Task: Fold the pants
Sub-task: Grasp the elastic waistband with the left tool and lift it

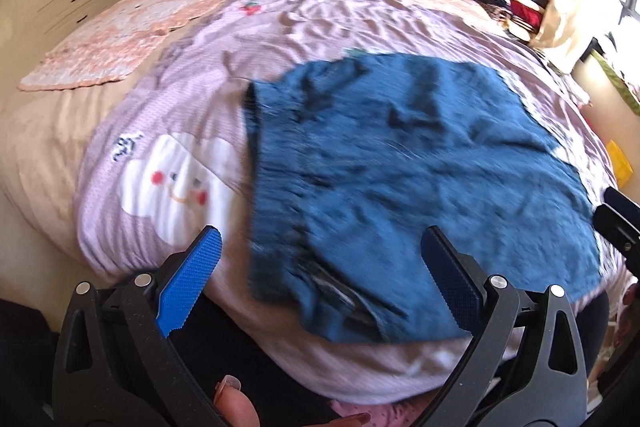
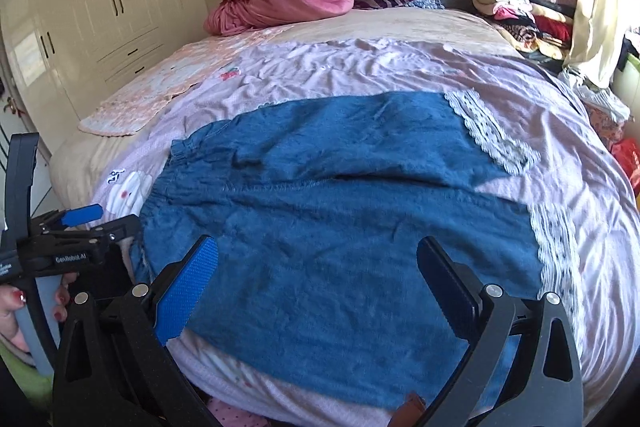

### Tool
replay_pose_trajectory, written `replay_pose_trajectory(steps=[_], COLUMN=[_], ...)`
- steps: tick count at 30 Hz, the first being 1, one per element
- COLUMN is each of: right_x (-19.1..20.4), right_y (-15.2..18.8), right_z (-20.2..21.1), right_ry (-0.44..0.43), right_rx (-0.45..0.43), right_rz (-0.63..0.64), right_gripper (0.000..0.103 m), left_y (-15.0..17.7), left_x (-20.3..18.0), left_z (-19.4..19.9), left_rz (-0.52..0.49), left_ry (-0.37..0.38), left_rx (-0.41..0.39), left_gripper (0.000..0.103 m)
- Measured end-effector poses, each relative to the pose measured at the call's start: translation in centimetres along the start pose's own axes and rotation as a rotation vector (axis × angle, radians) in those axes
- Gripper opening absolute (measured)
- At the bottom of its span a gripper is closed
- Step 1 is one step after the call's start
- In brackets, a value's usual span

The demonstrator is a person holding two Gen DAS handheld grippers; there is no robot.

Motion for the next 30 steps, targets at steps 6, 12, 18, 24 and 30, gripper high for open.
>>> replay_pose_trajectory(steps=[6, 12, 18, 24, 30], right_x=[-0.3, 0.1, 0.9, 1.5, 2.0], right_y=[-3.1, -6.0, -8.4, -10.6, -11.8], right_z=[-3.0, -6.3, -8.9, -12.0, -14.6], right_ry=[-0.027, -0.030, -0.023, -0.018, -0.024], right_rx=[0.025, 0.050, 0.059, 0.080, 0.103], right_rz=[0.007, 0.036, 0.102, 0.171, 0.203], right_gripper=[0.099, 0.099, 0.099, 0.099, 0.099], left_y=[-3.3, -6.8, -8.9, -10.5, -10.9], left_x=[3.6, 5.2, 5.1, 6.2, 6.7], left_z=[-2.3, -5.2, -7.8, -11.0, -13.2], left_rz=[0.033, 0.021, 0.001, -0.007, -0.042], left_ry=[-0.024, 0.025, 0.083, 0.055, 0.106], left_rx=[0.008, 0.014, 0.027, 0.065, 0.099], left_gripper=[0.094, 0.094, 0.094, 0.081, 0.061])
Point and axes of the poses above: each gripper's, at about its wrist camera, not at the fingertips, and z roughly against the way its jaws point, x to its left, y to its underside, the point moved 3 cm from there along -z, roughly the way its jaws point, and after that the axes turned 1 degree about y, right-handed, at the moved point
